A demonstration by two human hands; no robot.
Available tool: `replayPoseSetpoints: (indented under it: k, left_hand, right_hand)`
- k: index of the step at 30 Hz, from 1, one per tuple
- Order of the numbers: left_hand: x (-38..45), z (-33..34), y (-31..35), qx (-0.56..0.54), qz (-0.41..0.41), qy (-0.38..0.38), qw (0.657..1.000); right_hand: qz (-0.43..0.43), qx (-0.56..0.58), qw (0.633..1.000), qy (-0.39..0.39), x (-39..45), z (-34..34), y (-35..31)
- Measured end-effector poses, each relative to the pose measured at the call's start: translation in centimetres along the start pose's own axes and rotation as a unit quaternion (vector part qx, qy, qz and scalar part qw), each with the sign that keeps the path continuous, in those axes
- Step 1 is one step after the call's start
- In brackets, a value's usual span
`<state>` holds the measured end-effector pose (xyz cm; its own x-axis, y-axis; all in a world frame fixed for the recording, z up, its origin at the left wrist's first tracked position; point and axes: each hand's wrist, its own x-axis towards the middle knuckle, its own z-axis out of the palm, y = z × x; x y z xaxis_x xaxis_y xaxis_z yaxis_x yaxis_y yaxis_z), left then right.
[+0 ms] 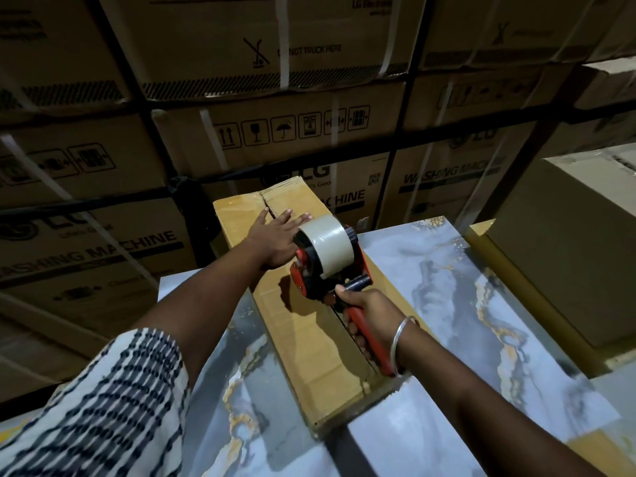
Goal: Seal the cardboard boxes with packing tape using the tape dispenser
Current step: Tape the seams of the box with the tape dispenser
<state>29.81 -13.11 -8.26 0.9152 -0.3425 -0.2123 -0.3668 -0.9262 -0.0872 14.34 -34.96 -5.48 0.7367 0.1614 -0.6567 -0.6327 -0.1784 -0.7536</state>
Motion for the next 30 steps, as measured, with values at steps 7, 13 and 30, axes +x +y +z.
replayPoseSetpoints:
  k: [7,13,30]
  left_hand:
    - [1.4,1.2,-0.9,0.034,0.005,0.002,0.999]
    - [1.7,1.6,-0.9,0.016,0.005,0.01,1.0]
    - [-4.3,1.2,6.4,-0.089,0.049,-0.03,0.994]
  right_hand:
    - [-0.01,0.0,1.0,-0.003,-1.6,-0.8,1.5]
    - [-0.011,0.012,1.0,0.013,-5.6,-2.2,4.6]
    - [-0.057,0.053,0.997,0.029,-4.3,-1.8,5.6]
